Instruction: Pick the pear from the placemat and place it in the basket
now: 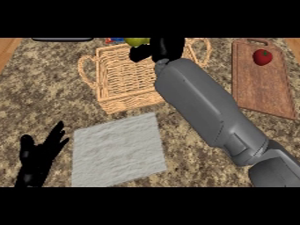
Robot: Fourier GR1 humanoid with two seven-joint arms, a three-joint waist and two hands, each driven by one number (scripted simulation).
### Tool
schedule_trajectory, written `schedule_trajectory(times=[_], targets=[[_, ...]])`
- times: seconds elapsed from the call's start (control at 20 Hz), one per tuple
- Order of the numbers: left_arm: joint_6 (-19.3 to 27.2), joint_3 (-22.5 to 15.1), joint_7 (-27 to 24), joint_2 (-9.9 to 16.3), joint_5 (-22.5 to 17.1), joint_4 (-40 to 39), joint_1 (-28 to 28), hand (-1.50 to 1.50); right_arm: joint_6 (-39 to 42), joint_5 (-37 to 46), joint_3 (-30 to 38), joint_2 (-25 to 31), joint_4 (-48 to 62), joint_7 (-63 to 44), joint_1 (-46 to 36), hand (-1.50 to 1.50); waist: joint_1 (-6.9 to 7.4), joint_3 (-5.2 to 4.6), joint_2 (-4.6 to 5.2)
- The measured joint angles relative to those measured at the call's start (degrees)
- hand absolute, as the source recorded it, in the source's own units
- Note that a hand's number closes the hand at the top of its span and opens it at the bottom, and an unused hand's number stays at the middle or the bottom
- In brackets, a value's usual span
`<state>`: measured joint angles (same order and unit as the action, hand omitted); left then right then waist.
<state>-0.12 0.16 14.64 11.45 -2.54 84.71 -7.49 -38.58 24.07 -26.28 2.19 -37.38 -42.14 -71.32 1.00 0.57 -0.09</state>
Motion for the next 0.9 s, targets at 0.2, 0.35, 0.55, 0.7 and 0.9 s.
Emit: schedule_trajectory(times=[0.2, 0.35, 0.55, 0.7, 0.9], targets=[[-0.49, 0.42, -0.33, 0.08, -0.08, -0.40, -0.05, 0.00, 0.64, 1.49, 0.51, 0.47, 0.65, 2.60, 0.96, -1.50, -0.26, -0.01, -0.06], [-1.17, 1.14, -0.37, 0.41, -0.52, -0.72, 0.08, 0.00, 1.03, 2.15, 1.69, 1.46, -0.63, 3.84, 1.45, -1.50, -0.41, 0.03, -0.11], [-1.09, 0.93, 0.77, 0.02, -0.37, 0.26, -0.27, 0.00, -0.66, 2.28, 4.12, 2.42, -3.39, 4.94, 3.25, -1.50, -0.63, 0.00, -0.19], [-1.76, 2.13, 0.89, 0.60, -1.19, -0.28, -0.17, 0.00, -1.22, 2.08, 5.93, 4.08, -7.49, 4.32, 5.37, -1.50, -1.05, -0.05, -0.29], [-1.13, 1.93, 1.41, -0.02, -0.71, 0.46, -0.89, 0.00, -0.57, 2.54, 7.81, 7.50, -14.33, 1.17, 8.43, -1.50, -1.61, -0.06, -0.51]])
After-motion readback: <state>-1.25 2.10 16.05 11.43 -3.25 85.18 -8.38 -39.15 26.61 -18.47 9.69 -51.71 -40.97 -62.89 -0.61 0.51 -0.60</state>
